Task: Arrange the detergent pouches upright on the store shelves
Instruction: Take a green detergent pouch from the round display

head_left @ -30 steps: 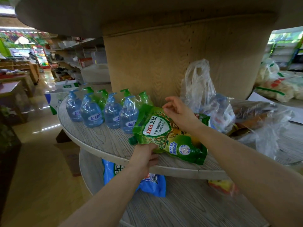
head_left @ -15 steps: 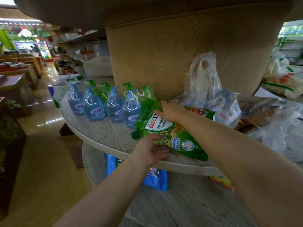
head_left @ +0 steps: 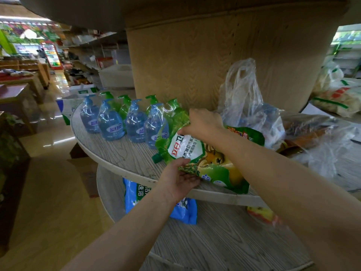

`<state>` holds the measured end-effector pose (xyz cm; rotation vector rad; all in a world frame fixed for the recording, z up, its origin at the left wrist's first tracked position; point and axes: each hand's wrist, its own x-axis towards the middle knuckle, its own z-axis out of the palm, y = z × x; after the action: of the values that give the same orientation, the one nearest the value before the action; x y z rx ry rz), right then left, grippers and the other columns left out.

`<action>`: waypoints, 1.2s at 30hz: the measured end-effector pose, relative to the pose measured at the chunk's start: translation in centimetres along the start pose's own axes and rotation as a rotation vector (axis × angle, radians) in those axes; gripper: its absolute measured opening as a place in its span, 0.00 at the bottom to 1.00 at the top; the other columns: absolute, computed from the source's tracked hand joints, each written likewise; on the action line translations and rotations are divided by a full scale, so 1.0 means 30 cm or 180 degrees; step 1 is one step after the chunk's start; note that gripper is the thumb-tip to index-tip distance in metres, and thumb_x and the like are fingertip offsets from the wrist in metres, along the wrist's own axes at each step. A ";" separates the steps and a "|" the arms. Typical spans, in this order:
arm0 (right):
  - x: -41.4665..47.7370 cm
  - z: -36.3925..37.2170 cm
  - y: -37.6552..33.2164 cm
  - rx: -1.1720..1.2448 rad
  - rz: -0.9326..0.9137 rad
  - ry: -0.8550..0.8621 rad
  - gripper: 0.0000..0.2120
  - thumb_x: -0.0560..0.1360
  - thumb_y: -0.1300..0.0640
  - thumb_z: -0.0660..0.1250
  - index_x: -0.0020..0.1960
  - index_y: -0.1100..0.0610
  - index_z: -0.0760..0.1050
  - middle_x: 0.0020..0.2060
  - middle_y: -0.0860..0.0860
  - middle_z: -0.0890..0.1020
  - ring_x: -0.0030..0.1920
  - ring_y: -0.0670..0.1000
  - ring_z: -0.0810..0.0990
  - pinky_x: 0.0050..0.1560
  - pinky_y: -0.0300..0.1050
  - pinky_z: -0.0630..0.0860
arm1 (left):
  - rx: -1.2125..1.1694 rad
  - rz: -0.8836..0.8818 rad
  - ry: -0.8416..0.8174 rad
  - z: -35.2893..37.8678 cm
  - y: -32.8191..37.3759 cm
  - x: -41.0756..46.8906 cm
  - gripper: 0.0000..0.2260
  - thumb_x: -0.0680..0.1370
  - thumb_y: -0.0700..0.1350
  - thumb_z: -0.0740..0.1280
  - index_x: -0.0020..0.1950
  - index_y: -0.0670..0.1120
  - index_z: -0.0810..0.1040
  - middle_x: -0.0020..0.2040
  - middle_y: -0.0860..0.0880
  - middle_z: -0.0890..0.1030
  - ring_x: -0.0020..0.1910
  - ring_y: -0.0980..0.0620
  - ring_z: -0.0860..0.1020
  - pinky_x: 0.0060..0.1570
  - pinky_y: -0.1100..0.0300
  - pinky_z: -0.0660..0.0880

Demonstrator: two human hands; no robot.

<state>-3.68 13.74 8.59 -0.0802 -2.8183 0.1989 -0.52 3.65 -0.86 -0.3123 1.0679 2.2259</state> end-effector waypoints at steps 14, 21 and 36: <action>-0.258 -0.189 0.098 0.4050 0.0065 0.0886 0.05 0.69 0.63 0.72 0.42 0.55 0.78 0.34 0.47 0.85 0.36 0.46 0.84 0.41 0.43 0.81 | -0.0053 0.1542 -0.0095 0.015 -0.149 -0.150 0.18 0.73 0.35 0.67 0.59 0.43 0.65 0.54 0.42 0.76 0.45 0.49 0.79 0.50 0.55 0.77; -0.321 -0.220 -0.025 0.5508 0.0368 0.0389 0.05 0.71 0.63 0.71 0.37 0.56 0.78 0.33 0.52 0.85 0.34 0.52 0.84 0.41 0.52 0.83 | 0.0506 0.1658 0.0010 -0.067 -0.172 -0.296 0.11 0.69 0.50 0.67 0.48 0.47 0.77 0.39 0.48 0.83 0.40 0.48 0.82 0.45 0.52 0.82; -0.497 -0.043 -0.558 0.4817 -0.0789 -0.1863 0.38 0.56 0.34 0.68 0.62 0.52 0.74 0.51 0.51 0.84 0.52 0.51 0.82 0.58 0.51 0.77 | -0.0098 0.2940 0.1778 -0.436 -0.017 -0.869 0.07 0.73 0.47 0.70 0.39 0.45 0.78 0.28 0.50 0.84 0.27 0.53 0.82 0.36 0.54 0.81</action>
<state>10.32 -3.79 7.70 0.7297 -2.2828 2.3959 18.99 -17.78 2.49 -0.5574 1.7234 3.0636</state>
